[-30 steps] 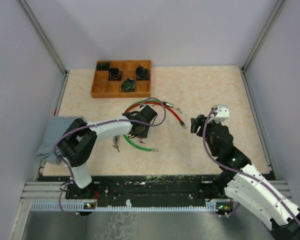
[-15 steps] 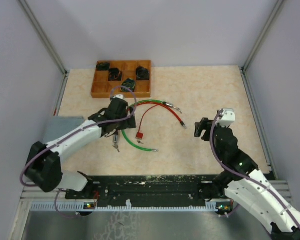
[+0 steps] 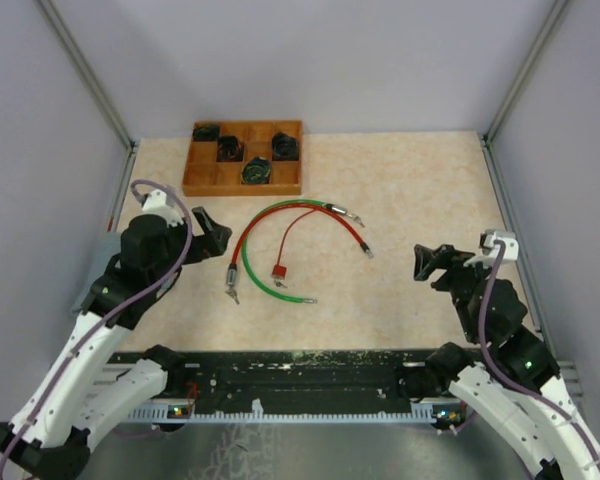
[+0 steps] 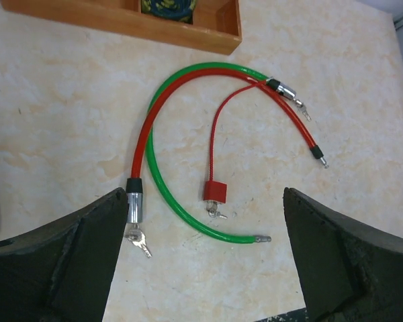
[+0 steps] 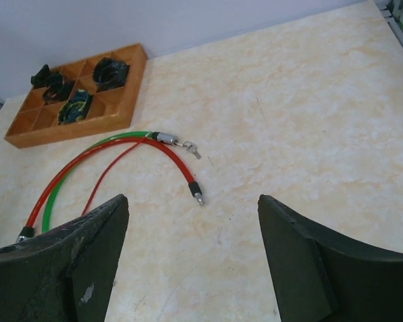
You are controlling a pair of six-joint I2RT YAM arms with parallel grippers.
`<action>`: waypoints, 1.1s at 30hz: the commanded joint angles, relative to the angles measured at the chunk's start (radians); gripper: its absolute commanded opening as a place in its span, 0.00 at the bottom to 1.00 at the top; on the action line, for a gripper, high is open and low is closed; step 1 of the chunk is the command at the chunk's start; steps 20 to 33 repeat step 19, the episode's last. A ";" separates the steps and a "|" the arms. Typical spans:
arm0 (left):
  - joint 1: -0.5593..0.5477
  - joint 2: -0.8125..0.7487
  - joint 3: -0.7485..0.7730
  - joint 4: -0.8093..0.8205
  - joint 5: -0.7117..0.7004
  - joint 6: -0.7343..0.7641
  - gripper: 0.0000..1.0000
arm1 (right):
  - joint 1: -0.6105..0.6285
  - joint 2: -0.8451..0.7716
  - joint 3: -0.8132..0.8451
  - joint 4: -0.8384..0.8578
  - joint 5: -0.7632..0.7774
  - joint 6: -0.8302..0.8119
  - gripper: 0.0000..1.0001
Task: Unlock with the key
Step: Reset both arms
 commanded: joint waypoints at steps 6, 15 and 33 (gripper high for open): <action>0.003 -0.158 -0.002 -0.042 -0.036 0.200 1.00 | -0.005 -0.069 0.028 -0.016 0.076 -0.069 0.77; 0.005 -0.172 -0.023 -0.044 -0.061 0.202 1.00 | -0.004 -0.061 0.014 -0.009 0.079 -0.092 0.81; 0.012 -0.160 -0.021 -0.048 -0.058 0.202 1.00 | -0.005 -0.047 0.015 -0.004 0.073 -0.094 0.83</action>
